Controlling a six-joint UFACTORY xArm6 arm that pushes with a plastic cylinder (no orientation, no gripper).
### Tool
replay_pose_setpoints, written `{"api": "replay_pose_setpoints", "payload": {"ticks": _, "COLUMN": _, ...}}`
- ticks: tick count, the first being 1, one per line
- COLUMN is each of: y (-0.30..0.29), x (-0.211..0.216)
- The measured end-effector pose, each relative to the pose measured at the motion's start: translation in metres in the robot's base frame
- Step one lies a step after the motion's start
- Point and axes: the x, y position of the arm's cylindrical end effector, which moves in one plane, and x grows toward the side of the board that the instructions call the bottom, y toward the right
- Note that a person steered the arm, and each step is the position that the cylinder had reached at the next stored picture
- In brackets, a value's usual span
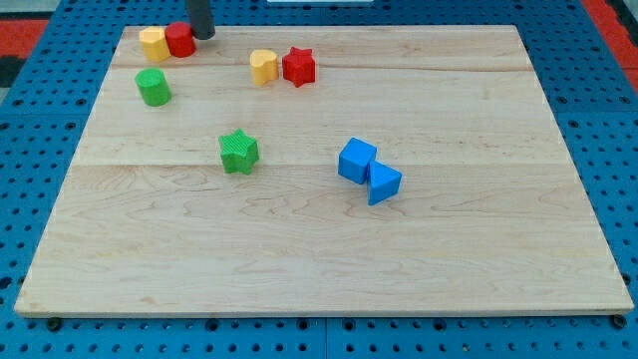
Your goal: Push the yellow heart red star and green circle into the yellow hexagon and red circle
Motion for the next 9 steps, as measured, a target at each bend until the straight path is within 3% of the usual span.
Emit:
{"api": "replay_pose_setpoints", "payload": {"ticks": 1, "y": 0.042, "x": 0.008}}
{"api": "replay_pose_setpoints", "payload": {"ticks": 3, "y": 0.227, "x": 0.040}}
{"api": "replay_pose_setpoints", "payload": {"ticks": 4, "y": 0.194, "x": 0.070}}
{"api": "replay_pose_setpoints", "payload": {"ticks": 6, "y": 0.045, "x": 0.071}}
{"api": "replay_pose_setpoints", "payload": {"ticks": 7, "y": 0.011, "x": 0.074}}
{"api": "replay_pose_setpoints", "payload": {"ticks": 8, "y": 0.029, "x": 0.095}}
{"api": "replay_pose_setpoints", "payload": {"ticks": 9, "y": 0.002, "x": 0.132}}
